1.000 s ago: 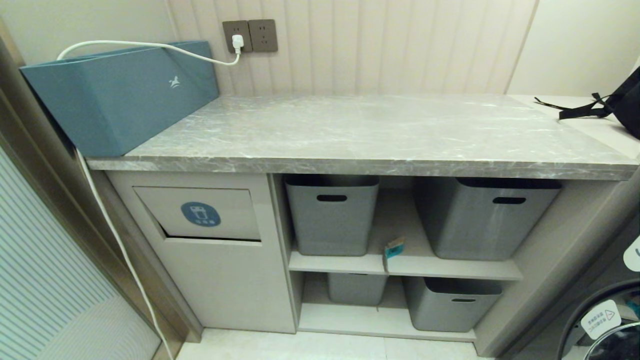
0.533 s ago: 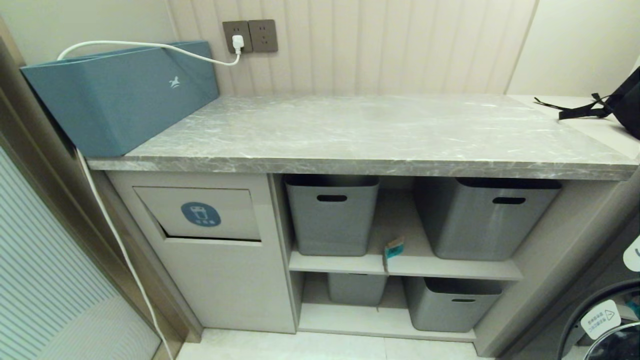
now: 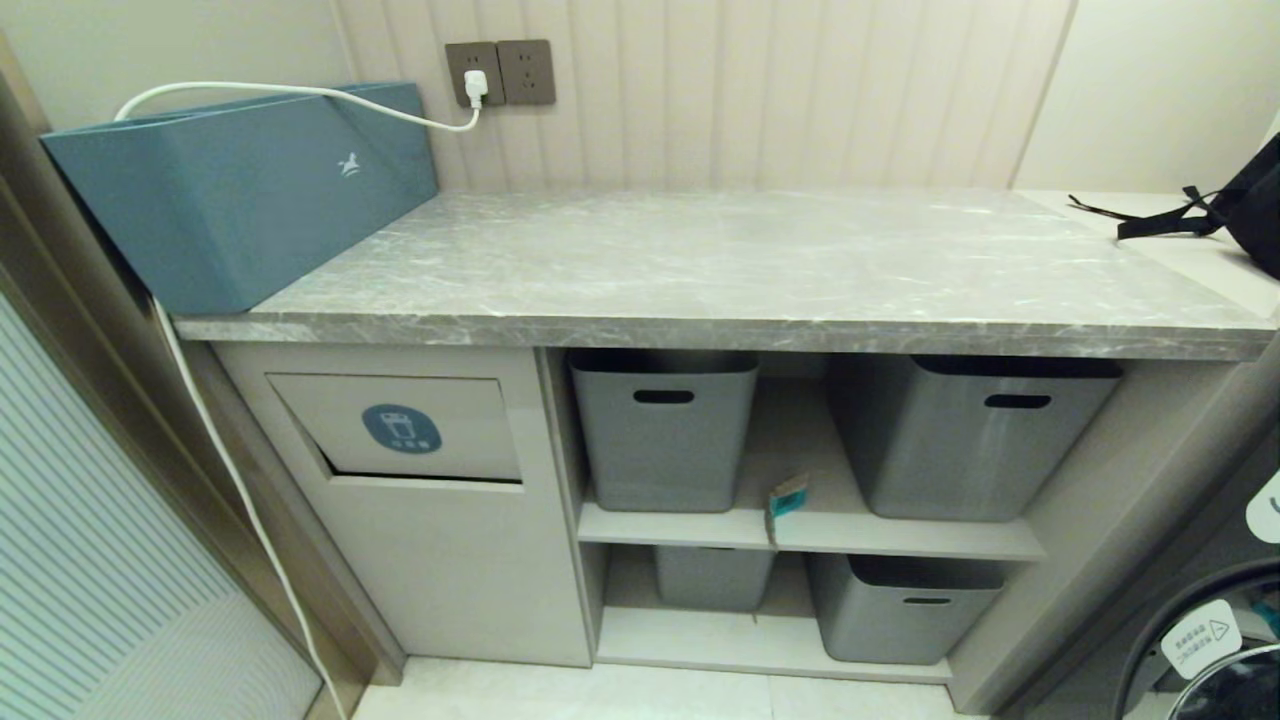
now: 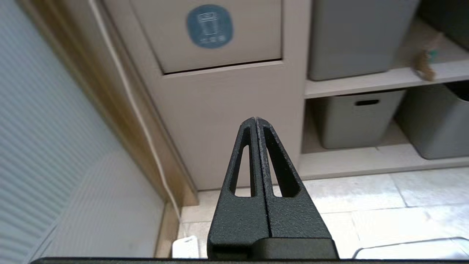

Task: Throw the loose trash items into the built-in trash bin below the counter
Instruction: Pick up the garbage

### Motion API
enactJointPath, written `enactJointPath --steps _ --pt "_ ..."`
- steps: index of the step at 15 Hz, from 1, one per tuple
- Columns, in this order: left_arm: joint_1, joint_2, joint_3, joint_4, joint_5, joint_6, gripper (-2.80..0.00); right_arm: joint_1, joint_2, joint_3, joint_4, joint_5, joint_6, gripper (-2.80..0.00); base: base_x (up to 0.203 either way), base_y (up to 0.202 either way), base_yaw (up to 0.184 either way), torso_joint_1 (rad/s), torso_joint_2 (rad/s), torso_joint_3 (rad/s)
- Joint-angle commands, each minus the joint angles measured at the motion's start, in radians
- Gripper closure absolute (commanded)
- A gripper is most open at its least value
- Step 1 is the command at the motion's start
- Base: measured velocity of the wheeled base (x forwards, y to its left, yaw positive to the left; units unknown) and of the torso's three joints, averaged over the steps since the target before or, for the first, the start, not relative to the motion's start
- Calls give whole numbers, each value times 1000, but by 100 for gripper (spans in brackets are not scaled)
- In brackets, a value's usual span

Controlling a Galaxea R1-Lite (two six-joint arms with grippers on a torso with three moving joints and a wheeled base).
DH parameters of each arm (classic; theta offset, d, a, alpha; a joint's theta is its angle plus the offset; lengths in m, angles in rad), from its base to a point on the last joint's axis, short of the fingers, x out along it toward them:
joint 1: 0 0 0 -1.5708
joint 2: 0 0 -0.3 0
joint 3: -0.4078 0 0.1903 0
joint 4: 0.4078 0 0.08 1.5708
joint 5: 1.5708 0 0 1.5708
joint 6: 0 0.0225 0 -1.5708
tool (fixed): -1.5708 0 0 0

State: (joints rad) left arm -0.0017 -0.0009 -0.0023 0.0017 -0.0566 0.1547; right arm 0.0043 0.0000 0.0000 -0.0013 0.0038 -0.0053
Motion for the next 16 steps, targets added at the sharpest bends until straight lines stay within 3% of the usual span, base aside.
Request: enactJointPath --steps 1,10,13,16 --pt "0 -1 2 -3 -3 2 0 0 -2 0 0 1 -1 0 0 0 0 0 0 0" --pt "3 -2 2 0 1 -23 0 0 0 0 0 1 -1 0 0 0 0 0 0 0" --pt "3 -1 2 -2 6 39 0 0 -2 0 0 1 -1 0 0 0 0 0 0 0" --pt "0 -1 1 0 -6 57 0 0 -2 0 0 1 -4 0 0 0 0 0 0 0"
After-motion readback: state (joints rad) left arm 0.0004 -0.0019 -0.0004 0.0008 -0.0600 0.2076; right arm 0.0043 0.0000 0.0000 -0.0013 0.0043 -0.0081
